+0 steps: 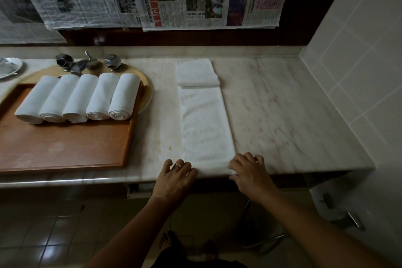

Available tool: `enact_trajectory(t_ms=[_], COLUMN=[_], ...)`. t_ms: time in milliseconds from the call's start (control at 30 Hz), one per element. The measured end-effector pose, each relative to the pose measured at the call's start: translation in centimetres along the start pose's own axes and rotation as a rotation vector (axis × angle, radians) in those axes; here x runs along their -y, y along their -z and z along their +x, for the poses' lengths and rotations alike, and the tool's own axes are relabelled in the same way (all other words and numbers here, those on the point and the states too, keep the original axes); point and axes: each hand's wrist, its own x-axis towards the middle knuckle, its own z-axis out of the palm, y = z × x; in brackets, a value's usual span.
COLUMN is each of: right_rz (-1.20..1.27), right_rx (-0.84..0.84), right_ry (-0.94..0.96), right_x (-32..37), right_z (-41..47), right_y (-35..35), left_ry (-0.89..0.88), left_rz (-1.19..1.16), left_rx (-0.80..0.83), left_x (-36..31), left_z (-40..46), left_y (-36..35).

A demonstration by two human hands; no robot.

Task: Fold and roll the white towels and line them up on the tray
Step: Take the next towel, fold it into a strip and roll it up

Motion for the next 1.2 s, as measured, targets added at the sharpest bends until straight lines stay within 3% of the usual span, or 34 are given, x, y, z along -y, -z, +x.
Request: enact_trajectory(t_ms=[100, 300, 467, 533, 633, 833, 1067, 1200], right_rz=[0.099, 0.343, 0.343, 0.194, 0.002, -0.088, 0.07, 0.249], right_rx=[0.063, 0.203, 0.176, 0.084, -0.082, -0.136, -0.003, 0.219], right_ry=[0.006, -0.193, -0.346, -0.3, -0.102, 0.086, 0.006, -0.085], right_x=[-0.9, -1.5, -0.8, -0.4, -0.3, -0.7, -0.8, -1.5], right_z=[0.6, 2.7, 4.1, 4.1, 3.4, 0.6, -0.3, 2.1], right_y=[0.6, 2.1, 2.7, 2.5, 1.2, -0.4, -0.2, 1.9], left_ry=[0.088, 0.278, 0.385, 0.421, 0.264, 0.095, 0.139, 0.281], left_rz=[-0.118, -0.393, -0.448, -0.421, -0.277, -0.116, -0.211, -0.356], left_rx=[0.067, 0.214, 0.223, 0.152, 0.032, -0.052, 0.023, 0.092], left_x=[0.5, 1.4, 1.5, 1.5, 0.7, -0.5, -0.7, 0.4], left_z=[0.3, 1.8, 3.0, 3.0, 2.7, 0.6, -0.1, 0.7], left_y=[0.7, 1.5, 1.6, 1.6, 1.5, 0.1, 0.4, 1.0])
